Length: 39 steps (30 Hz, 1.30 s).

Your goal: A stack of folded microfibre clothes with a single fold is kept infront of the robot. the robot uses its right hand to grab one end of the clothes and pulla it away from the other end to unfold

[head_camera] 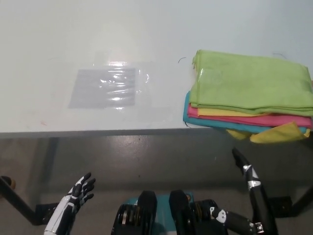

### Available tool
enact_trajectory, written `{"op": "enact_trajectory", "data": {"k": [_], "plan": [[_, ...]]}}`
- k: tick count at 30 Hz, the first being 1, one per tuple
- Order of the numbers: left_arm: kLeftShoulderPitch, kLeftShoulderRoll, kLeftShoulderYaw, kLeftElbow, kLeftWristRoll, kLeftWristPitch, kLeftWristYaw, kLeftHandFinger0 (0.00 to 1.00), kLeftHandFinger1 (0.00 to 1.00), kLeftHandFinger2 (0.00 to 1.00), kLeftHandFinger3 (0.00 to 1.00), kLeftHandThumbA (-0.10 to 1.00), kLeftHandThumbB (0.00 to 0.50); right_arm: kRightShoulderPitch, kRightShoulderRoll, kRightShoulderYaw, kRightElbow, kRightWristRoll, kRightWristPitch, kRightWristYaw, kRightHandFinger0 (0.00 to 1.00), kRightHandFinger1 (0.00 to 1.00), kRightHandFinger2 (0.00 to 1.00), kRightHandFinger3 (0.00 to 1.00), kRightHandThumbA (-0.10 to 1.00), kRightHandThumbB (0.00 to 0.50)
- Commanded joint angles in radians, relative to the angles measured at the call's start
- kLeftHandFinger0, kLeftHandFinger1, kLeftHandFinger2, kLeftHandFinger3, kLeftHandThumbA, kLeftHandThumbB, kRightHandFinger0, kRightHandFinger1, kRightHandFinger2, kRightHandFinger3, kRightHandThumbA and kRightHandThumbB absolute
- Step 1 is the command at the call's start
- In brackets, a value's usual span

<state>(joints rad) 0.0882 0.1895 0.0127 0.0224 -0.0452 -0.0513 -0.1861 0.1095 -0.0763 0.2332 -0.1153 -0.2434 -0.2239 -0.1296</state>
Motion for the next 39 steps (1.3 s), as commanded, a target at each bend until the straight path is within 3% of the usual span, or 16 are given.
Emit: {"op": "enact_trajectory", "data": {"k": [1, 8, 10, 15, 22, 35, 37, 39], "plan": [[-0.017, -0.018, 0.001, 0.012, -0.013, -0.067, 0.008, 1.00, 1.00, 1.00, 1.00, 1.00, 0.220, -0.075, -0.014, -0.030, 0.121, 0.068, -0.040, 0.050, 1.00, 1.00, 1.00, 1.00, 1.00, 0.181], [-0.021, -0.026, 0.011, 0.013, -0.020, -0.072, 0.010, 1.00, 1.00, 1.00, 1.00, 0.98, 0.219, -0.135, -0.009, -0.059, 0.295, 0.169, 0.010, 0.137, 1.00, 1.00, 1.00, 1.00, 1.00, 0.183], [-0.027, -0.026, 0.006, 0.012, -0.014, -0.064, 0.009, 1.00, 1.00, 1.00, 1.00, 0.99, 0.246, -0.129, -0.009, -0.063, 0.285, 0.164, 0.028, 0.139, 1.00, 1.00, 1.00, 1.00, 1.00, 0.169], [-0.029, -0.011, 0.003, -0.005, 0.002, -0.059, 0.006, 1.00, 1.00, 1.00, 1.00, 1.00, 0.222, -0.127, -0.001, -0.055, 0.299, 0.142, 0.035, 0.146, 1.00, 1.00, 1.00, 1.00, 1.00, 0.150], [-0.041, 0.006, -0.006, -0.022, 0.035, -0.019, 0.008, 1.00, 1.00, 1.00, 1.00, 1.00, 0.209, -0.137, -0.016, -0.056, 0.283, 0.195, 0.084, 0.219, 1.00, 1.00, 1.00, 1.00, 1.00, 0.202], [-0.051, -0.002, 0.000, -0.019, 0.067, -0.005, 0.028, 1.00, 1.00, 1.00, 1.00, 1.00, 0.229, -0.145, -0.019, -0.067, 0.265, 0.220, 0.117, 0.256, 1.00, 1.00, 1.00, 1.00, 1.00, 0.218], [-0.051, -0.004, 0.000, -0.015, 0.067, -0.005, 0.027, 1.00, 1.00, 1.00, 1.00, 1.00, 0.231, -0.147, -0.021, -0.071, 0.273, 0.223, 0.105, 0.260, 1.00, 1.00, 1.00, 1.00, 1.00, 0.201], [-0.052, -0.004, 0.000, -0.010, 0.067, -0.014, 0.026, 1.00, 1.00, 1.00, 1.00, 1.00, 0.228, -0.146, -0.020, -0.073, 0.279, 0.231, 0.076, 0.265, 1.00, 1.00, 1.00, 1.00, 1.00, 0.108]]}}
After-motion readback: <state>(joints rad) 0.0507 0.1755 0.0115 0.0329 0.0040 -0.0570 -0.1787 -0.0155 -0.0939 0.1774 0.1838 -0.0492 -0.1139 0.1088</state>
